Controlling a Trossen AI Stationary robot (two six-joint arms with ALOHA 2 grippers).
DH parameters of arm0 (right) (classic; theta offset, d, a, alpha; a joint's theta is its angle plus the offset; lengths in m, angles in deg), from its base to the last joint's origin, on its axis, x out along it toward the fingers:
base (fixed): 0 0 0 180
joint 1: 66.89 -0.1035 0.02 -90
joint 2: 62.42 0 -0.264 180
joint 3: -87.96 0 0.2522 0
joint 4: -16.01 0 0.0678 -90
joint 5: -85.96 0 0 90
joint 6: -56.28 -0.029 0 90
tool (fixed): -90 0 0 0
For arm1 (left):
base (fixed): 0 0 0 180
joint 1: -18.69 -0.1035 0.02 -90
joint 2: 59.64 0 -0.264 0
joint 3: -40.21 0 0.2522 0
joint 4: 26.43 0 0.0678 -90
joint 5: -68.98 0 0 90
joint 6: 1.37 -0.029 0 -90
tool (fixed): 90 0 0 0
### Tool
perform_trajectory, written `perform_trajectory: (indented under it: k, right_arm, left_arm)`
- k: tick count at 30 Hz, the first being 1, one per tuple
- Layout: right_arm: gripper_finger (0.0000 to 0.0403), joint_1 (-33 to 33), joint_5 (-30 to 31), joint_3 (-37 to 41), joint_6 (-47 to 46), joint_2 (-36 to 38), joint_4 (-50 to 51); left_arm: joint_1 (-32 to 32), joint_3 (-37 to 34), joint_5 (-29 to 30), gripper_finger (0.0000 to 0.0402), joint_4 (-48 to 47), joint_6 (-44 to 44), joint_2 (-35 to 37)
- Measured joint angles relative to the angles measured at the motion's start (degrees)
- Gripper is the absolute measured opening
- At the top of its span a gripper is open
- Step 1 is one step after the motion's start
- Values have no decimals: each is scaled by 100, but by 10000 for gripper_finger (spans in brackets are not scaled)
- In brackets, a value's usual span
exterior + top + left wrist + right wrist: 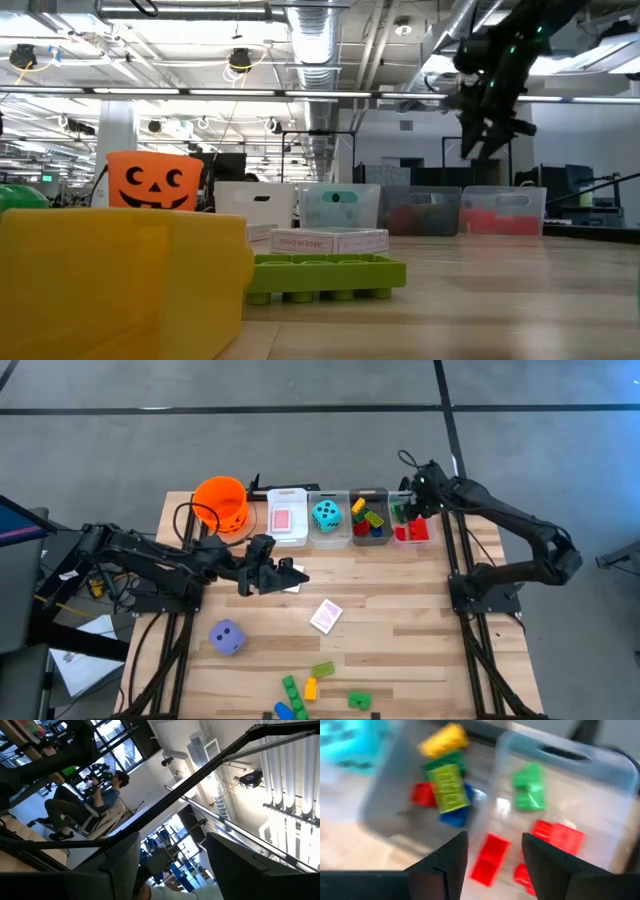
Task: Pick & Place Toys
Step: Put the large green game piece into the right transparent bin
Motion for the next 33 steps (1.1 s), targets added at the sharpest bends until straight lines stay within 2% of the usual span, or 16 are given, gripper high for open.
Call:
perform_trajectory:
  k: [3,7,9,14,17,22,26,33]
  right_arm:
    - [178,-745,10,1,153,462,-257]
    - [171,-2095,76,0,145,1115,-1082]
    - [167,-2861,490,-2,-104,1341,-1492]
    - [154,-4533,2215,-2,-1069,1466,-1874]
    - [147,-5268,2705,-4,-1576,1292,-1925]
    - [136,-6056,2712,0,-2707,743,-1969]
    - [130,-6515,2723,0,-3449,164,-2165]
    - [125,-7100,2717,-24,-3783,-637,-2829]
  left_arm:
    - [-1,0,45,219,-1,-69,0]
    - [-2,0,230,216,-55,-730,0]
    - [-2,0,522,214,-216,-1210,0]
    - [-4,0,1305,215,-1053,-2739,0]
    - [-6,0,1416,215,-1703,-3369,0]
    - [-1,0,1389,221,-2621,-4009,0]
    - [-1,1,1185,235,-2918,-4318,-41]
    - [461,4,924,263,-2971,-4330,-76]
